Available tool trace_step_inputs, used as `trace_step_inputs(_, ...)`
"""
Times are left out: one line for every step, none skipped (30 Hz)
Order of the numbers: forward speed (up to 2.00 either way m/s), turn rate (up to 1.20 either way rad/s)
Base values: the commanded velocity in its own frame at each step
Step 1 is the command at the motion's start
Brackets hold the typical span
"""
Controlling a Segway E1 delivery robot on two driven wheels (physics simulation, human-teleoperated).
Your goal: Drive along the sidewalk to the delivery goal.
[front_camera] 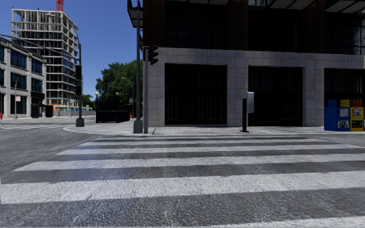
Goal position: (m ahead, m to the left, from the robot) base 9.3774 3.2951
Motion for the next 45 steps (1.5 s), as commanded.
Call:
trace_step_inputs(2.00,0.00)
trace_step_inputs(2.00,0.00)
trace_step_inputs(2.00,0.00)
trace_step_inputs(2.00,0.00)
trace_step_inputs(2.00,0.00)
trace_step_inputs(2.00,0.00)
trace_step_inputs(2.00,0.01)
trace_step_inputs(2.00,0.01)
trace_step_inputs(2.00,0.08)
trace_step_inputs(2.00,0.11)
trace_step_inputs(2.00,0.12)
trace_step_inputs(2.00,0.12)
trace_step_inputs(2.00,0.20)
trace_step_inputs(2.00,0.20)
trace_step_inputs(2.00,0.20)
trace_step_inputs(2.00,0.20)
trace_step_inputs(2.00,0.20)
trace_step_inputs(2.00,0.20)
trace_step_inputs(2.00,0.20)
trace_step_inputs(2.00,0.20)
trace_step_inputs(2.00,0.20)
trace_step_inputs(2.00,0.20)
trace_step_inputs(2.00,0.20)
trace_step_inputs(2.00,0.20)
trace_step_inputs(2.00,0.20)
trace_step_inputs(2.00,0.20)
trace_step_inputs(2.00,0.20)
trace_step_inputs(2.00,0.20)
trace_step_inputs(2.00,0.20)
trace_step_inputs(2.00,0.20)
trace_step_inputs(2.00,0.20)
trace_step_inputs(2.00,0.20)
trace_step_inputs(2.00,0.20)
trace_step_inputs(2.00,0.20)
trace_step_inputs(2.00,0.20)
trace_step_inputs(2.00,0.20)
trace_step_inputs(2.00,0.20)
trace_step_inputs(2.00,0.20)
trace_step_inputs(2.00,0.20)
trace_step_inputs(2.00,0.20)
trace_step_inputs(2.00,0.20)
trace_step_inputs(2.00,0.20)
trace_step_inputs(2.00,0.20)
trace_step_inputs(2.00,0.20)
trace_step_inputs(2.00,0.20)
